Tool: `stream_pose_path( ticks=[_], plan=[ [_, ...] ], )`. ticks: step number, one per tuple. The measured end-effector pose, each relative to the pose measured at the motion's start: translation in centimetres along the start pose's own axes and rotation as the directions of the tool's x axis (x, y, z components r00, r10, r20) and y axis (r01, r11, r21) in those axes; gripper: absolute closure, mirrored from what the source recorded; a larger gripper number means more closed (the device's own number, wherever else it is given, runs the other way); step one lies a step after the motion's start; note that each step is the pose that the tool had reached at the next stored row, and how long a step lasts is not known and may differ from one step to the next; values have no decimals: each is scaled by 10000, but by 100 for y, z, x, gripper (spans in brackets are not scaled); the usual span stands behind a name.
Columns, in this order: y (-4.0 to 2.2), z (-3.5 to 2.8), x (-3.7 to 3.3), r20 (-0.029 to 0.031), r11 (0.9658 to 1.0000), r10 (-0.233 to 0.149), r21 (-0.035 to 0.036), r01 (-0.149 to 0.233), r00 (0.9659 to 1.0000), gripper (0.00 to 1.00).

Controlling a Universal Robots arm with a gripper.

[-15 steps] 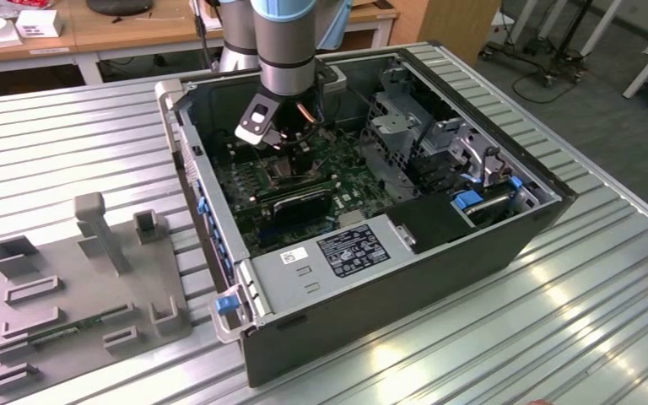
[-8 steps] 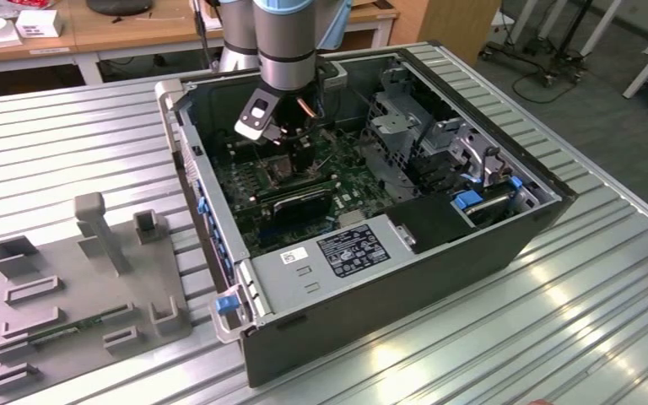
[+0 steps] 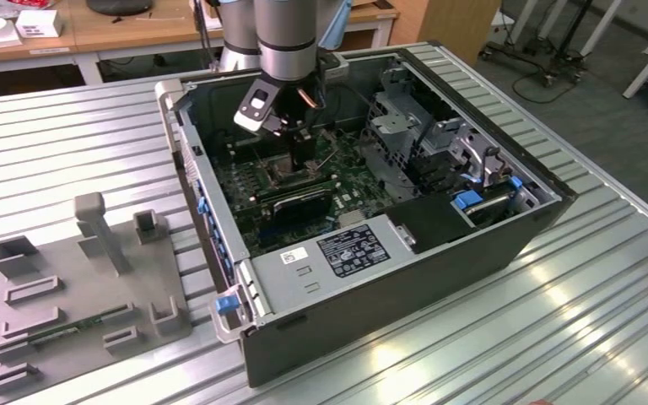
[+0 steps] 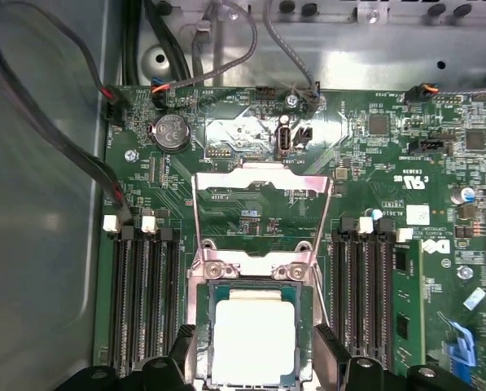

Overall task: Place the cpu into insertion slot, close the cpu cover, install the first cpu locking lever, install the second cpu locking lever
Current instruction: 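Place the cpu into insertion slot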

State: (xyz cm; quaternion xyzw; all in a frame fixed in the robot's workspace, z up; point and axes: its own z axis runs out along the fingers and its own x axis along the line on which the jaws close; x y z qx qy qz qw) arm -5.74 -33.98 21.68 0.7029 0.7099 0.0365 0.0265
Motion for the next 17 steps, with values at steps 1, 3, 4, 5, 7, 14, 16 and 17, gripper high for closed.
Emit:
stream_pose_path(
  ticks=[1,3,4,5,7,14,16,17],
  plan=[
    [1,-11,0,3,10000,0,0,0,10000,33],
    [1,-13,0,4,10000,-1,-1,1,10000,33],
    [1,-13,0,4,10000,0,-1,0,10000,33],
    [1,-13,0,5,10000,-1,-1,1,10000,33],
    [1,-14,0,7,10000,-1,-1,1,10000,33],
    [1,-14,0,11,10000,-1,0,1,10000,53],
    [1,-14,0,12,10000,-1,0,1,10000,58],
    [1,-14,0,12,10000,-1,0,1,10000,64]
  ],
)
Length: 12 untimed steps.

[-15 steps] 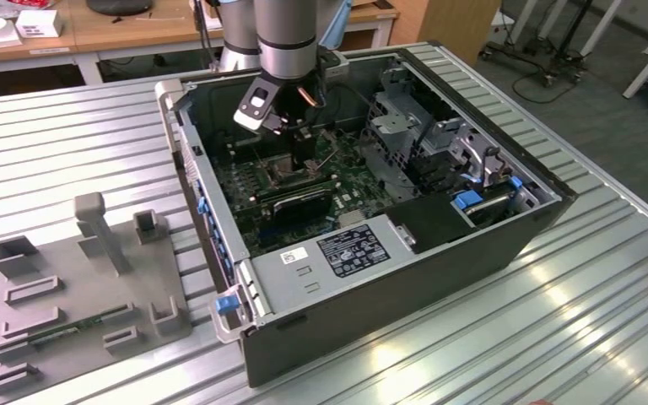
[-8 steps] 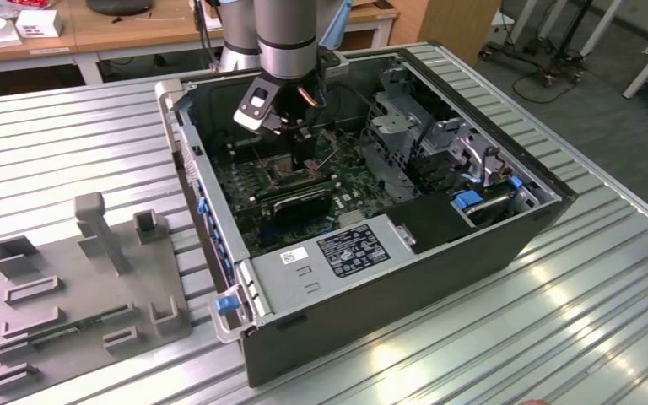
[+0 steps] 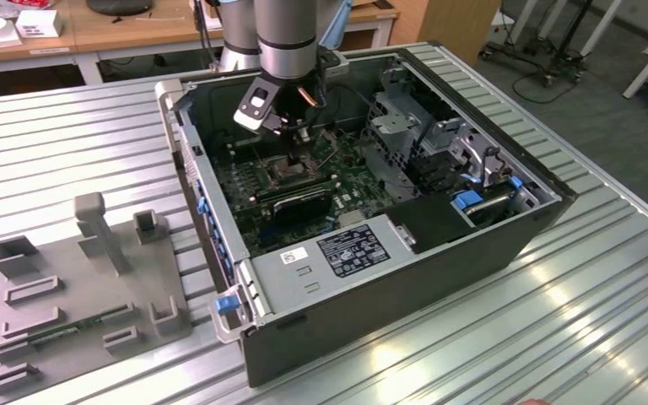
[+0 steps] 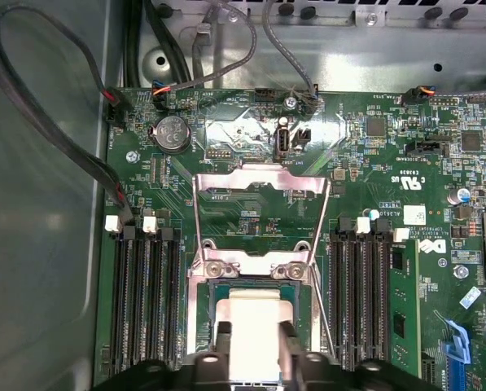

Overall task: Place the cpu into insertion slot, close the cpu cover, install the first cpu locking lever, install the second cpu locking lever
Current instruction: 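Place the cpu into insertion slot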

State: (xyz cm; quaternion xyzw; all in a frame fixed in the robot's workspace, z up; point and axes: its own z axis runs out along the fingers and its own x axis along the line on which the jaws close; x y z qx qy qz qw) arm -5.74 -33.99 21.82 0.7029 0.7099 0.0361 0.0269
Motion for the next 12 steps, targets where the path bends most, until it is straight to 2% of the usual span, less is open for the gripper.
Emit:
stream_pose_path(
  ticks=[6,11,12],
  plan=[
    [0,0,0,3,10000,-1,0,1,10000,87],
    [0,0,0,6,10000,-1,1,1,10000,90],
    [2,1,1,3,10000,1,91,-1,10000,90]
  ],
)
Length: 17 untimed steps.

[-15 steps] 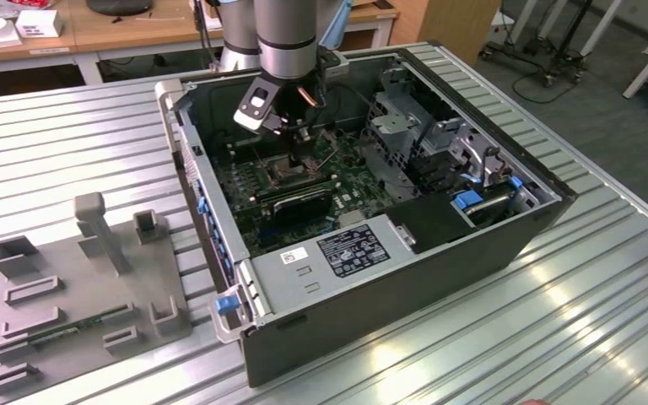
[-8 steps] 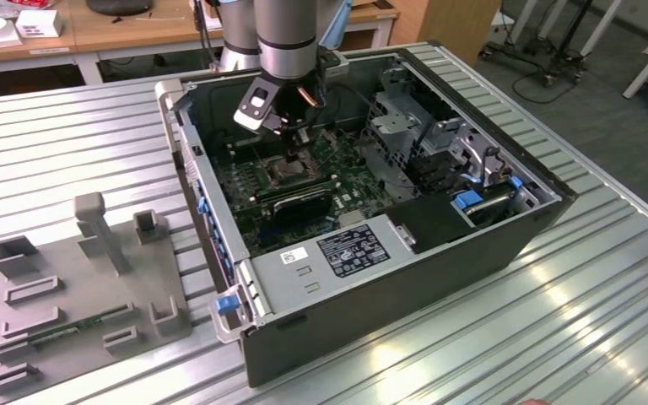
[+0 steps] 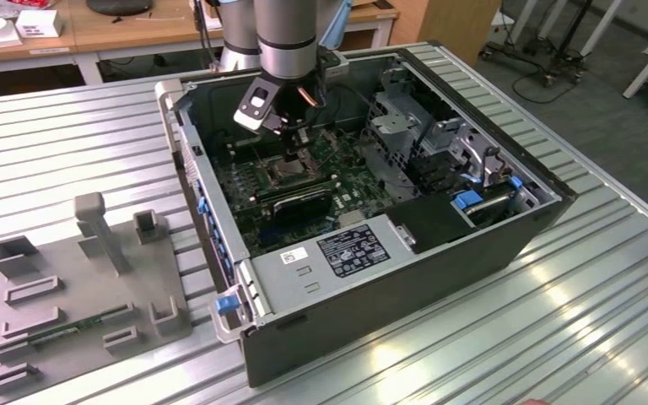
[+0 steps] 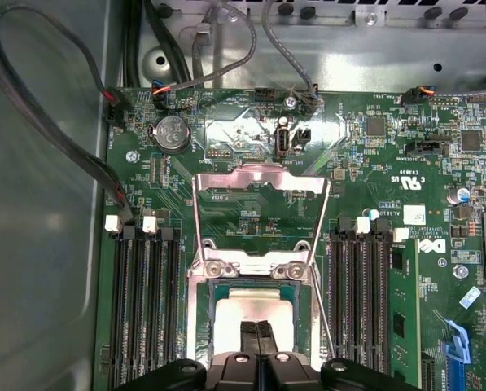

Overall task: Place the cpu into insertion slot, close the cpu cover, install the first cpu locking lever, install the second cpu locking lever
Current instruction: 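Place the cpu into insertion slot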

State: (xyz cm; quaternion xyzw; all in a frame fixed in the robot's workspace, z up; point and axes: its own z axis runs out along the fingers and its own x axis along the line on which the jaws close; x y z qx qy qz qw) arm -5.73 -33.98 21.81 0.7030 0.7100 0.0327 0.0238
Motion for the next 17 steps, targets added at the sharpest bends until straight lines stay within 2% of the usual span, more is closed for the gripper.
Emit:
stream_pose_path(
  ticks=[2,3,7,10,17],
  plan=[
    [3,1,-1,-3,9997,4,253,-4,10000,90],
    [3,1,-1,-3,9996,4,294,-4,10000,90],
    [4,2,-1,-5,9995,5,315,-5,10000,90],
    [32,13,-1,-7,9995,4,323,-4,10000,90],
    [34,99,-3,-5,9995,9,325,-9,10000,90]
  ],
)
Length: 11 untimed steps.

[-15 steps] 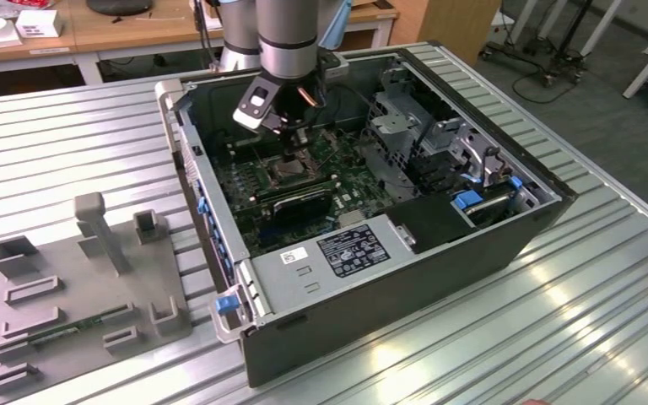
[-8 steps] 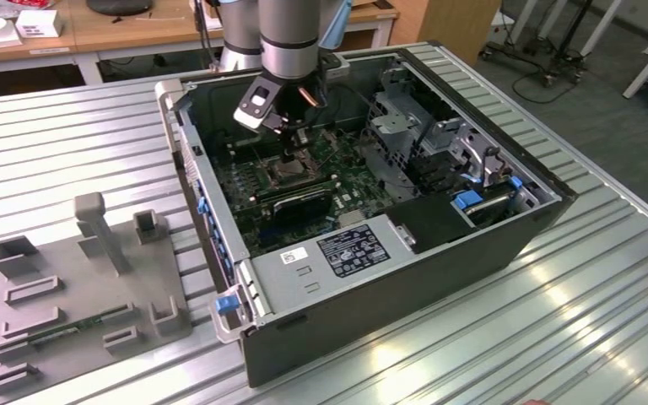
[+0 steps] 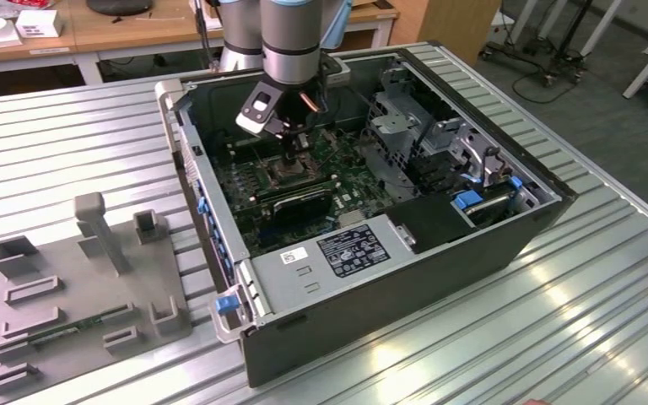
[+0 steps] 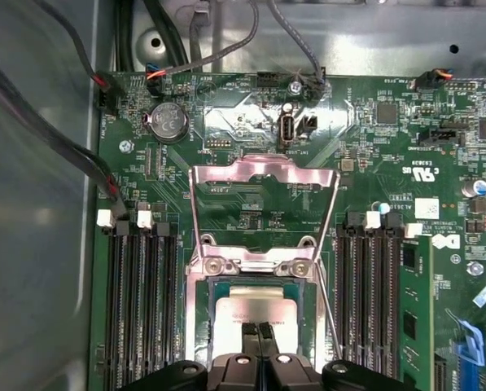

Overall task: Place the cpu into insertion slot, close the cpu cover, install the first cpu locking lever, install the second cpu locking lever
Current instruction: 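Place the cpu into insertion slot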

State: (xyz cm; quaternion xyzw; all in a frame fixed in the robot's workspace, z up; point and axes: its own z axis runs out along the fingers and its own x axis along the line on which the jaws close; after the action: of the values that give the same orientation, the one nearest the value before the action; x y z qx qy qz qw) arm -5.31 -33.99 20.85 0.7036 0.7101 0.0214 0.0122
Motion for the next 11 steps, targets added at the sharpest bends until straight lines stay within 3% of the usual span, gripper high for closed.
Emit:
stream_pose_path(
  ticks=[11],
  plan=[
    [-1,33,3,-6,10000,3,1,-3,10000,90]
  ],
)
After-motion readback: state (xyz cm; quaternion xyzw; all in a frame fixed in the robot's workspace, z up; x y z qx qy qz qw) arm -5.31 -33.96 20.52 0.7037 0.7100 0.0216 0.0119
